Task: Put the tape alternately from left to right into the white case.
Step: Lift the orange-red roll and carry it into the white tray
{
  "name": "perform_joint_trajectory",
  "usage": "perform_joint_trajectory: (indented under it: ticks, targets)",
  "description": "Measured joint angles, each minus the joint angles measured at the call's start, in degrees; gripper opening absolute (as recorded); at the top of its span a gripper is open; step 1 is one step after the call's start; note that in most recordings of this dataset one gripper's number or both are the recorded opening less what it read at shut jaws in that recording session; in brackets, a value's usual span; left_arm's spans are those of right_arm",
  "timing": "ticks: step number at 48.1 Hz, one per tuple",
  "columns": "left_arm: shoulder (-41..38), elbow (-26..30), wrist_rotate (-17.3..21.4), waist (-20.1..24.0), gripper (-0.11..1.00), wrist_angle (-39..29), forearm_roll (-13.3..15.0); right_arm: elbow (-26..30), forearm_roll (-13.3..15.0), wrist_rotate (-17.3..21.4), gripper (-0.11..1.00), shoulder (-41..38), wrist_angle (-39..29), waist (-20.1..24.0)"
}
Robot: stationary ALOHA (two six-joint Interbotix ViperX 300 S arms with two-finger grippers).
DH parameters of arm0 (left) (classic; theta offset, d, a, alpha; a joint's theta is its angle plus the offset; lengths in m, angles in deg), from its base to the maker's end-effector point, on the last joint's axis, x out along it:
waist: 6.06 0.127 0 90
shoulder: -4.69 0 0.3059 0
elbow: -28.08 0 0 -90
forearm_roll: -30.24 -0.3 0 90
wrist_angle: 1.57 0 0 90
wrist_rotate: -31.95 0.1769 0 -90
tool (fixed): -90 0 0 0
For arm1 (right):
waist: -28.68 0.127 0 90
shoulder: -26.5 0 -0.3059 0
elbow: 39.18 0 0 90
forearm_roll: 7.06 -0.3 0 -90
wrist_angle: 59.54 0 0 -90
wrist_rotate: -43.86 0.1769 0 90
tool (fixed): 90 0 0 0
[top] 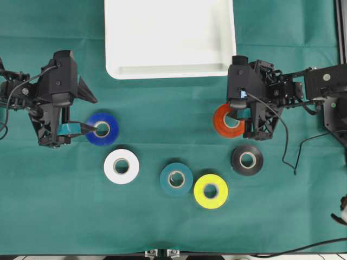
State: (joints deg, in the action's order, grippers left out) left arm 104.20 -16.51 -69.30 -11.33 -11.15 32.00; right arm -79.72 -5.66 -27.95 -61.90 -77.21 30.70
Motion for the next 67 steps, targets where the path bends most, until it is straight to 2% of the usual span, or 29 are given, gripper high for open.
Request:
perform_joint_trajectory:
  ticks: [5, 13, 22, 27, 50, 67]
  targets:
    - [0.0, 0.0, 0.0, -0.1, 0.61, 0.0, -0.1, 0.8, 1.2, -0.1, 0.27, 0.0, 0.0, 0.0]
    - [0.0, 0.0, 0.0, -0.1, 0.61, 0.0, 0.0, 3.7, 7.2, -0.1, 0.27, -0.1, -0.3, -0.5]
    - [0.0, 0.0, 0.0, -0.1, 0.61, 0.0, -0.1, 6.8, 13.4, -0.1, 0.27, -0.4, -0.3, -4.4]
    - [0.0, 0.1, 0.0, -0.1, 0.61, 0.0, 0.0, 8.4, 15.6, -0.2, 0.27, -1.8, -0.3, -7.5]
    - [-0.2, 0.1, 0.0, -0.1, 0.61, 0.1, 0.0, 12.8, 20.7, -0.2, 0.27, -8.9, -0.3, -19.0]
    - [-0.2, 0.0, 0.0, -0.1, 0.61, 0.2, 0.0, 13.4, 21.4, -0.2, 0.27, -11.7, -0.3, -22.8]
